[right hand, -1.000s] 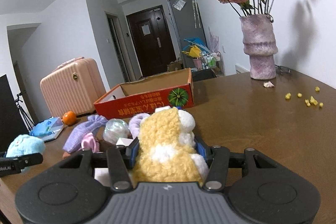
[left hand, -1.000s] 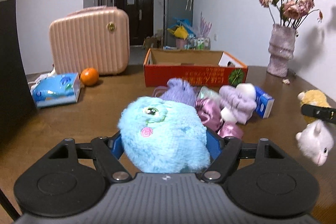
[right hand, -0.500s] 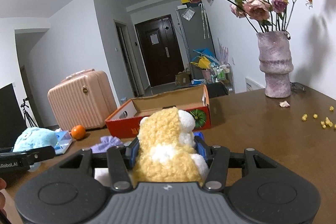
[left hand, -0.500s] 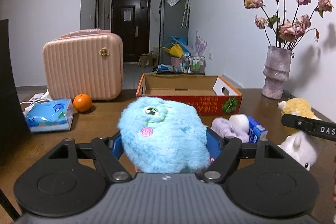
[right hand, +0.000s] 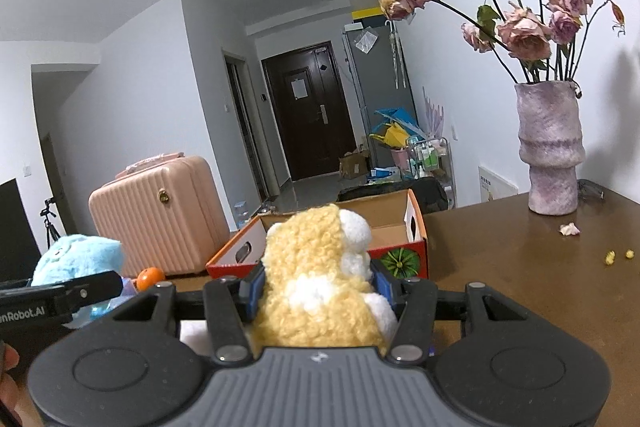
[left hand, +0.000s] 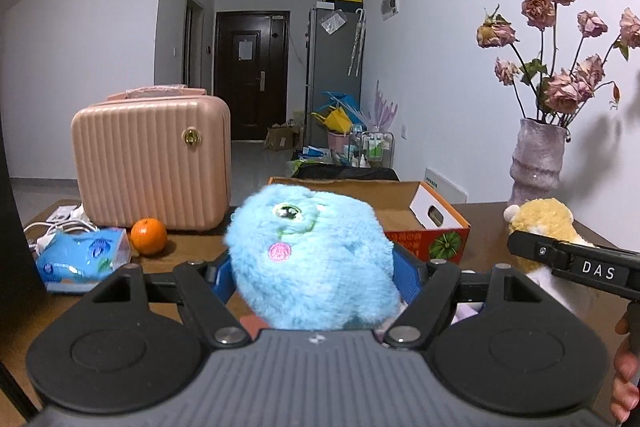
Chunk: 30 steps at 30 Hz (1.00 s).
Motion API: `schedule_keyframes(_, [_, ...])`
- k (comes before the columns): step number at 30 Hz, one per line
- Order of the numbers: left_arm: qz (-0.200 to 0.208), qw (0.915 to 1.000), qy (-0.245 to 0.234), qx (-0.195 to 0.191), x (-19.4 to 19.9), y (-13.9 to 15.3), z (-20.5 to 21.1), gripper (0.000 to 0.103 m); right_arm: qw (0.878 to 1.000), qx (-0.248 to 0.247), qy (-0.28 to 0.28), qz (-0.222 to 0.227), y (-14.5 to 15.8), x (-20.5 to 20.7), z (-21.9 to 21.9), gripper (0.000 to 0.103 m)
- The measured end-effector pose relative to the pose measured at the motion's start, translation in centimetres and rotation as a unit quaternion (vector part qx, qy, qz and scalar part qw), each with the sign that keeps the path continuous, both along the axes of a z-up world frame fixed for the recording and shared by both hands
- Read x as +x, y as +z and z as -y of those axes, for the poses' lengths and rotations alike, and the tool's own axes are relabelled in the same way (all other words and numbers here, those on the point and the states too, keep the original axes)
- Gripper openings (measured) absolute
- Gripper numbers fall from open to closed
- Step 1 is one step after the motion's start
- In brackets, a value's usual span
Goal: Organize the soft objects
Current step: 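Lift both plushes and carry them toward the open cardboard box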
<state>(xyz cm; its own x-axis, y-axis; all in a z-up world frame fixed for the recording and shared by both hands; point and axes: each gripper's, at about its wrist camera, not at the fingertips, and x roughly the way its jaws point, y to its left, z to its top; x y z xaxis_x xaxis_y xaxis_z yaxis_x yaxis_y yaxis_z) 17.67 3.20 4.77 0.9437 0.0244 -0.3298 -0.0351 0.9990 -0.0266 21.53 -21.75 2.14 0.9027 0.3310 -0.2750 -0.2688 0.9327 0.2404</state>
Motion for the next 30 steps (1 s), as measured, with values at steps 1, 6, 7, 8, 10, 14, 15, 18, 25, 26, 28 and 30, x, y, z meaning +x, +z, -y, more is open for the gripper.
schedule_keyframes(1, [0.001, 1.0000, 0.001, 0.002, 0.4, 0.2, 0.0, 0.076, 1.000, 0.000, -0.001, 0.001, 0.1, 0.4, -0.1, 0.051])
schedule_keyframes(6, [0.009, 0.9999, 0.004, 0.004, 2.3, 0.8, 0.1, 0.076, 1.000, 0.003, -0.008, 0.009, 0.8, 2.3, -0.6, 0.051])
schedule_keyframes(7, [0.010, 0.9999, 0.004, 0.004, 2.7, 0.9, 0.0, 0.076, 1.000, 0.003, -0.009, 0.009, 0.8, 2.6, -0.7, 0.051])
schedule_keyframes(8, [0.011, 0.9999, 0.005, 0.003, 3.1, 1.0, 0.0, 0.076, 1.000, 0.004, -0.011, 0.009, 0.9, 3.1, -0.8, 0.051])
schedule_keyframes(10, [0.011, 0.9999, 0.007, 0.003, 4.1, 1.2, 0.0, 0.076, 1.000, 0.007, -0.012, 0.009, 0.9, 4.0, -1.0, 0.051])
schedule_keyframes(14, [0.012, 0.9999, 0.010, 0.005, 6.0, 1.5, 0.1, 0.076, 1.000, 0.014, -0.017, 0.006, 1.0, 5.9, -1.2, 0.051])
schedule_keyframes(15, [0.012, 0.9999, 0.011, 0.005, 6.2, 1.5, 0.0, 0.076, 1.000, 0.015, -0.019, 0.005, 1.0, 6.4, -1.3, 0.051])
schedule_keyframes(18, [0.013, 0.9998, 0.016, 0.004, 7.7, 1.8, -0.1, 0.076, 1.000, 0.010, -0.026, 0.011, 1.1, 7.9, -1.8, 0.051])
schedule_keyframes(25, [0.007, 0.9996, 0.028, 0.002, 11.3, 2.5, 0.0, 0.076, 0.999, 0.010, -0.043, 0.020, 1.7, 11.3, -2.3, 0.051])
schedule_keyframes(26, [0.007, 0.9996, 0.028, 0.000, 11.8, 2.6, 0.0, 0.076, 0.999, 0.010, -0.046, 0.021, 1.9, 11.8, -2.4, 0.051])
schedule_keyframes(28, [0.005, 0.9994, 0.035, 0.000, 12.9, 3.0, 0.0, 0.076, 0.998, 0.010, -0.054, 0.023, 2.4, 12.9, -2.7, 0.051])
schedule_keyframes(30, [0.006, 0.9992, 0.039, 0.000, 13.9, 3.4, 0.2, 0.076, 0.998, 0.009, -0.062, 0.023, 2.8, 14.0, -3.0, 0.051])
